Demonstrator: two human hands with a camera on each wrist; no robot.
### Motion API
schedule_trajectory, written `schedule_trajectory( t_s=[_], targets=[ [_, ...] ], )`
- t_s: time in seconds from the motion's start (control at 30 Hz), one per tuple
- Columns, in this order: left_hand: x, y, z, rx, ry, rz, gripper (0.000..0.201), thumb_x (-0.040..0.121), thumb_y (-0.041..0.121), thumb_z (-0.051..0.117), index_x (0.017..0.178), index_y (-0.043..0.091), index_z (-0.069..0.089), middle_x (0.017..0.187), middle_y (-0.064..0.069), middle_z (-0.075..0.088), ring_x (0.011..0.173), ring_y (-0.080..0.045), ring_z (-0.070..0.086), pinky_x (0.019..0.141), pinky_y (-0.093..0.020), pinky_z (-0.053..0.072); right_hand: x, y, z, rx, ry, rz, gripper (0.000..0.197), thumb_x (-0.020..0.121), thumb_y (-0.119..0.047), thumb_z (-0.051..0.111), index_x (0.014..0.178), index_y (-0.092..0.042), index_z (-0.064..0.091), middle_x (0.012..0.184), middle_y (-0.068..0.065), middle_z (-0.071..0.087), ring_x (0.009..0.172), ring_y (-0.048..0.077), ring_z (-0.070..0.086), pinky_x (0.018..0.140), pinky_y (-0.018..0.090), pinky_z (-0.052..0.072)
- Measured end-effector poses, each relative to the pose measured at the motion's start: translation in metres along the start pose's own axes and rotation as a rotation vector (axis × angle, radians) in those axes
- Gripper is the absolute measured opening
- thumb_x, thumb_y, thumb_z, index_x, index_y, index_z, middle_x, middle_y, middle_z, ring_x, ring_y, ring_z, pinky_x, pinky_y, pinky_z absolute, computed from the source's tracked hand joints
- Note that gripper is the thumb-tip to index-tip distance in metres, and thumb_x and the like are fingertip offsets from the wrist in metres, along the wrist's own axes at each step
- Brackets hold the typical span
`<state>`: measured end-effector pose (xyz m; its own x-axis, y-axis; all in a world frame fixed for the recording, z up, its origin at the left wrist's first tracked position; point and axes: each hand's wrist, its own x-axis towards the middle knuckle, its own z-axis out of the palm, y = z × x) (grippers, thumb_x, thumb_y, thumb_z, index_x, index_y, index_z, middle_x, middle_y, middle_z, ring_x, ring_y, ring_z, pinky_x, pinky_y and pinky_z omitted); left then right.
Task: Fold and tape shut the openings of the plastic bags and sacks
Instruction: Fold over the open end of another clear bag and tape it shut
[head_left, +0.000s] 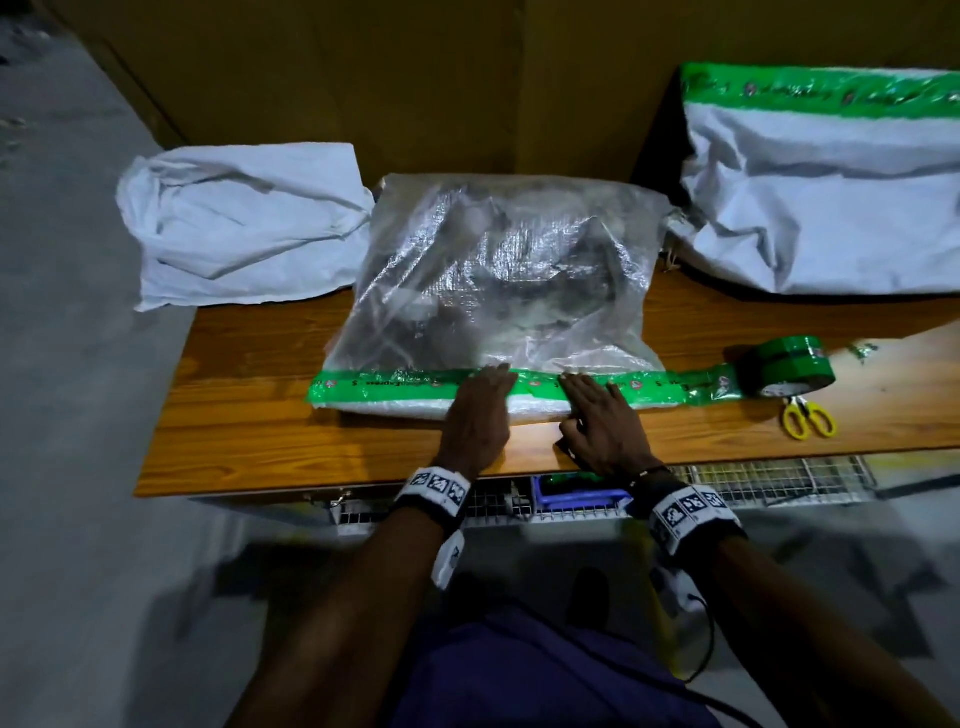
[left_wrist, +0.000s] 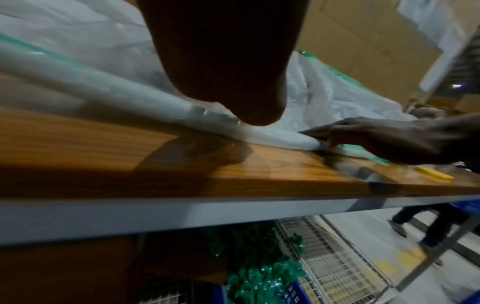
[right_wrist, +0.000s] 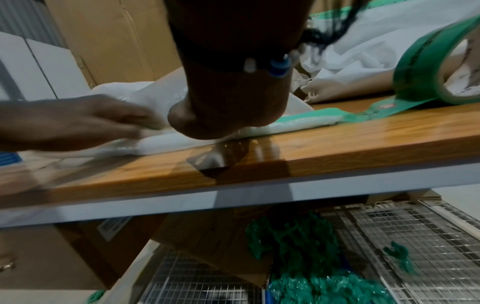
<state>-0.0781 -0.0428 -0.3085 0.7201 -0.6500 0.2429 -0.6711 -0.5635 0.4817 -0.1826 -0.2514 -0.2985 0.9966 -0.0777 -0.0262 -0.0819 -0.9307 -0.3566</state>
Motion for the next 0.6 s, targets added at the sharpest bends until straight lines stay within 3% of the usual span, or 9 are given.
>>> schedule_trajectory(
  t_s=[0.1,0.17,0.3,0.4,0.5,0.6],
  targets=[
    [0.012,0.021,0.020,0.083,-0.171,-0.093,0.066,0.096,-0.004,0.048,0.157,0.018,0.044,0.170,-0.004,0.029,0.157,-0.027,0.025,0.128,-0.049,0.018,-0.001,0.008,-0.004,-0.023,-0.020,-0.029,0.079,0.090,-0.047,0.033,0.158,-0.009,0.044,0.162,0.010,0.045,0.151,0.028,0.040,0.121,0.050,0.030],
    [0.009,0.018,0.026,0.120,-0.194,-0.097,0.070,0.096,-0.005,0.046,0.160,0.021,0.039,0.172,-0.002,0.023,0.159,-0.024,0.020,0.129,-0.047,0.012,-0.004,0.022,-0.011,-0.051,-0.031,-0.030,0.076,0.090,-0.046,0.035,0.158,-0.013,0.044,0.162,0.007,0.046,0.150,0.025,0.042,0.120,0.048,0.032],
    [0.002,0.004,0.034,0.154,-0.189,-0.064,0.075,0.093,-0.001,0.041,0.162,0.025,0.033,0.173,-0.002,0.022,0.159,-0.023,0.021,0.128,-0.045,0.010,-0.032,0.079,-0.046,-0.049,0.009,0.098,0.071,0.089,-0.042,0.041,0.156,-0.018,0.048,0.159,0.005,0.050,0.144,0.026,0.049,0.111,0.045,0.043],
    [0.002,0.003,0.038,0.157,-0.170,-0.072,0.075,0.089,0.006,0.035,0.161,0.025,0.038,0.171,-0.002,0.026,0.158,-0.022,0.024,0.128,-0.045,0.010,-0.054,0.115,-0.067,-0.053,-0.016,0.100,0.074,0.088,-0.045,0.039,0.156,-0.019,0.046,0.158,0.007,0.051,0.144,0.032,0.049,0.107,0.049,0.049],
    [0.007,0.017,0.038,0.148,-0.161,-0.125,0.078,0.083,0.006,0.043,0.159,0.021,0.041,0.171,-0.004,0.027,0.158,-0.023,0.024,0.128,-0.045,0.008,-0.051,0.114,-0.062,-0.029,0.007,0.071,0.078,0.086,-0.045,0.036,0.153,-0.009,0.050,0.156,0.014,0.053,0.143,0.036,0.049,0.109,0.049,0.046],
    [0.014,0.041,0.048,0.097,-0.065,-0.147,0.077,0.076,-0.002,0.051,0.152,0.011,0.052,0.163,-0.014,0.041,0.151,-0.033,0.038,0.126,-0.053,0.024,-0.049,0.106,-0.049,0.058,0.017,0.121,0.083,0.088,-0.048,0.033,0.157,-0.004,0.043,0.161,0.017,0.044,0.151,0.036,0.038,0.118,0.047,0.036]
  ],
)
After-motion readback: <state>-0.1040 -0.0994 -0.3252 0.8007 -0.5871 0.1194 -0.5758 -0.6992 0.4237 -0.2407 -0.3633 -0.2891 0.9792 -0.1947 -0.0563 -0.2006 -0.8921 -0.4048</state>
